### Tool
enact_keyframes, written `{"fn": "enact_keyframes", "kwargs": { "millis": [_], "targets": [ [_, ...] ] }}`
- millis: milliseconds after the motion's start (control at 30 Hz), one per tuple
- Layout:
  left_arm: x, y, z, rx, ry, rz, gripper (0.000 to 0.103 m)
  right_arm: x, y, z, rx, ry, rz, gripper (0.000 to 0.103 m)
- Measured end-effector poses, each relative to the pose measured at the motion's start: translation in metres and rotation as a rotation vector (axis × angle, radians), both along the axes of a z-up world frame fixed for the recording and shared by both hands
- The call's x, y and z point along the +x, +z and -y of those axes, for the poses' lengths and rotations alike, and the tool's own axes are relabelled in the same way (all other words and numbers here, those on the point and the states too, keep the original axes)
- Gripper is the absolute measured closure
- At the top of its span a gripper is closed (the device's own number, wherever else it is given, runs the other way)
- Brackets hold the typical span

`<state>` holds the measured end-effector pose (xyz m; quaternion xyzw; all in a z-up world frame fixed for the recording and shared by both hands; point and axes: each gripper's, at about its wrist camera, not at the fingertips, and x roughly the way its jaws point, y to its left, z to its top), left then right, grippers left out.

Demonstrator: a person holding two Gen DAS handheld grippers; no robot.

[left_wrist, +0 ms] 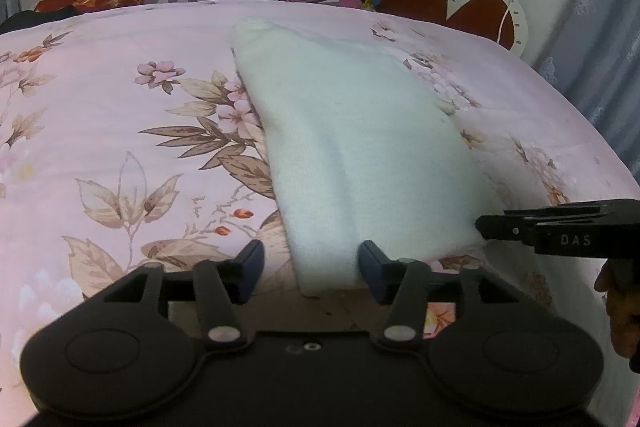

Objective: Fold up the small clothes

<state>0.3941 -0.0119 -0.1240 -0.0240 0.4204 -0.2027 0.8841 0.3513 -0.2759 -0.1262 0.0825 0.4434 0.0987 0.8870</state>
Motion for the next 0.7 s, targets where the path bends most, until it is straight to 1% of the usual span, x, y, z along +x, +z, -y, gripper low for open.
{"fn": "enact_keyframes", "kwargs": {
  "millis": [33,67,100,133,167,200,233,267,300,333,400,433,467,533,633,700],
  "targets": [
    [0.001,0.001,-0.001,-0.001,0.002,0.000,0.036,0.001,0.000,0.001,0.003,0.001,-0.003,0.072],
    [0.001,0.003,-0.001,0.002,0.006,0.001,0.014,0.002,0.001,0.002,0.009,0.002,-0.006,0.072],
    [0.002,0.007,-0.003,0.011,0.026,0.017,0.004,0.004,0.003,0.005,0.014,-0.005,-0.006,0.069],
    [0.000,0.012,-0.006,0.009,0.048,0.046,0.001,0.003,0.009,0.009,0.013,-0.042,0.014,0.047],
    [0.002,0.017,-0.009,-0.012,0.052,0.066,0.001,0.002,0.015,0.014,0.005,-0.095,0.052,0.033],
    [0.008,0.021,-0.012,-0.051,0.052,0.074,0.002,0.003,0.021,0.024,0.025,-0.137,0.097,0.025],
    [0.015,0.023,-0.015,-0.084,0.065,0.072,0.005,0.007,0.024,0.033,0.078,-0.147,0.111,0.025],
    [0.024,0.024,-0.017,-0.116,0.079,0.058,0.009,0.016,0.024,0.044,0.143,-0.169,0.101,0.025],
    [0.037,0.024,-0.019,-0.161,0.095,0.035,0.011,0.026,0.023,0.055,0.199,-0.197,0.083,0.026],
    [0.048,0.022,-0.021,-0.200,0.111,0.018,0.015,0.035,0.021,0.064,0.244,-0.215,0.073,0.026],
    [0.071,0.013,-0.027,-0.276,0.148,-0.032,0.019,0.057,0.017,0.078,0.342,-0.226,0.063,0.026],
    [0.080,0.008,-0.028,-0.294,0.162,-0.059,0.024,0.069,0.014,0.083,0.386,-0.218,0.049,0.026],
    [0.088,0.002,-0.029,-0.318,0.171,-0.086,0.027,0.080,0.011,0.087,0.414,-0.212,0.034,0.026],
    [0.100,-0.008,-0.029,-0.357,0.183,-0.137,0.028,0.099,0.004,0.090,0.444,-0.188,0.006,0.034],
    [0.106,-0.015,-0.032,-0.397,0.200,-0.144,0.028,0.119,-0.010,0.093,0.506,-0.168,-0.049,0.038],
    [0.107,-0.016,-0.032,-0.398,0.214,-0.147,0.029,0.127,-0.017,0.094,0.522,-0.173,-0.067,0.039]
  ]
}}
